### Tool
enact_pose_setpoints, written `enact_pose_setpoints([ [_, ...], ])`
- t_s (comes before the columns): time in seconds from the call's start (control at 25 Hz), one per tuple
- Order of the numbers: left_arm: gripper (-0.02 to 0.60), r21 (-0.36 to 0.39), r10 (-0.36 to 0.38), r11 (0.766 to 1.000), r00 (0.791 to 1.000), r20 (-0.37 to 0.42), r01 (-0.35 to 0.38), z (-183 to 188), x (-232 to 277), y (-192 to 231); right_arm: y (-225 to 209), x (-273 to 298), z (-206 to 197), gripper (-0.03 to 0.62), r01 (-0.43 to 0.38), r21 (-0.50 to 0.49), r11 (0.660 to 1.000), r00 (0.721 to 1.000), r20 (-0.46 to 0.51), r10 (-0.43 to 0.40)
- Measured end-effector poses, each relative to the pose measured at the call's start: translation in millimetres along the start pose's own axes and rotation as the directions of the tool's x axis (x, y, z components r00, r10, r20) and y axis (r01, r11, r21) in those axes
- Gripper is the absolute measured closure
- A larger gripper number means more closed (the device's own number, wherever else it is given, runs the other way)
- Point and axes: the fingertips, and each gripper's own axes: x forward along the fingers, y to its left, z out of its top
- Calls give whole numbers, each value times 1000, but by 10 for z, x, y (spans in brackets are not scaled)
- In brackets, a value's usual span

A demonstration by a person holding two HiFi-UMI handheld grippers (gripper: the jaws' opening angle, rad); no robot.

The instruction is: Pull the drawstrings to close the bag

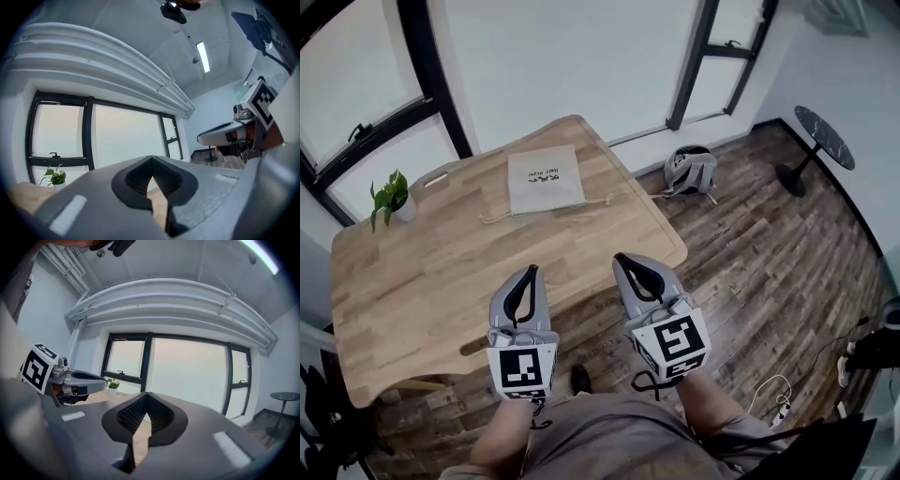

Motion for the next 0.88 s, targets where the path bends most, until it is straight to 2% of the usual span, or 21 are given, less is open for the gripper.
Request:
enact_pose_setpoints([
  [0.28, 581, -2, 0, 1000, 1000, 22, 0, -23, 450, 383, -138, 593, 159, 564, 3, -28, 1000, 1000, 15, -3],
  [0.56, 581, -11, -7, 1000, 1000, 25, 7, -102, 839, 471, -430, 908, -15, 564, 12, 8, 1000, 1000, -10, -12],
  [0.68, 581, -15, 7, 1000, 1000, 5, -7, -191, 1037, 478, -561, 1088, -120, 564, -21, 23, 1000, 1000, -20, 21],
  [0.88, 581, -11, 17, 1000, 1000, 18, -16, -238, 1412, 449, -786, 1446, -200, 563, -96, 45, 994, 995, -20, 97],
])
